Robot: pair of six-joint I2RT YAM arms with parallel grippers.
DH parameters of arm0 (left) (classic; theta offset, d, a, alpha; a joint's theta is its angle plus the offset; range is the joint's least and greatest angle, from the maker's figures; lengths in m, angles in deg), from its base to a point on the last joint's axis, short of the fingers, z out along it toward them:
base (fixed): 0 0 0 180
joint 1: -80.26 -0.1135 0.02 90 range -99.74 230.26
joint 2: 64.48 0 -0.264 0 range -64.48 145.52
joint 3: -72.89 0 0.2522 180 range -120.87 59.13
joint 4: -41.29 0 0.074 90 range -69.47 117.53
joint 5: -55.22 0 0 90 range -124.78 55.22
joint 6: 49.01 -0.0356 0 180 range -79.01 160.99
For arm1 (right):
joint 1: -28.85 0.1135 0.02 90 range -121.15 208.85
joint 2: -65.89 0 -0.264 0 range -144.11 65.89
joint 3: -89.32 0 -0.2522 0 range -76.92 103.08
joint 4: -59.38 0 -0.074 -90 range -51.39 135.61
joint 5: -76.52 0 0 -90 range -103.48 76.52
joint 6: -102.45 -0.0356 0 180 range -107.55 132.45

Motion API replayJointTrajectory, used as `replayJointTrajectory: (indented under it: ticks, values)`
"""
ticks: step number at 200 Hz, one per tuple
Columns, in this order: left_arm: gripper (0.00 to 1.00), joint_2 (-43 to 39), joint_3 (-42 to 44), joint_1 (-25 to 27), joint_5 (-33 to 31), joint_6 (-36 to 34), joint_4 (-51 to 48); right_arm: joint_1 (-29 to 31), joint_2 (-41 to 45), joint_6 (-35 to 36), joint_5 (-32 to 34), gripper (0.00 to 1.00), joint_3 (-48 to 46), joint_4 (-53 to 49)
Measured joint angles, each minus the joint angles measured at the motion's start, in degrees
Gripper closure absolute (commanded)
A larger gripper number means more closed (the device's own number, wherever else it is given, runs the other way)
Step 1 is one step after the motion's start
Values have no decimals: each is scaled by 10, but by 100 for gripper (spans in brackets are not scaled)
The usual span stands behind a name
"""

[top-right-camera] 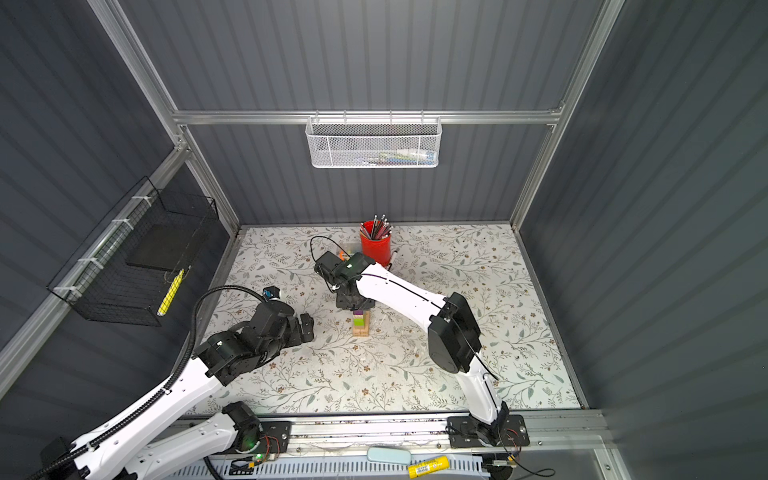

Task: Build the wood block tower
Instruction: 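Lower the purple cube onto the top of the wooden blocks with the right gripper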

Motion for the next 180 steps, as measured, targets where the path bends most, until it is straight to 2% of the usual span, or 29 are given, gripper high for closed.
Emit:
replayJointTrajectory:
  ticks: [104,180]
  values:
    - [0,1,0,0,0,0,0,-4,-13,0,0,60,0,2]
    - [0,3,0,0,0,0,0,-5,-13,0,0,62,0,6]
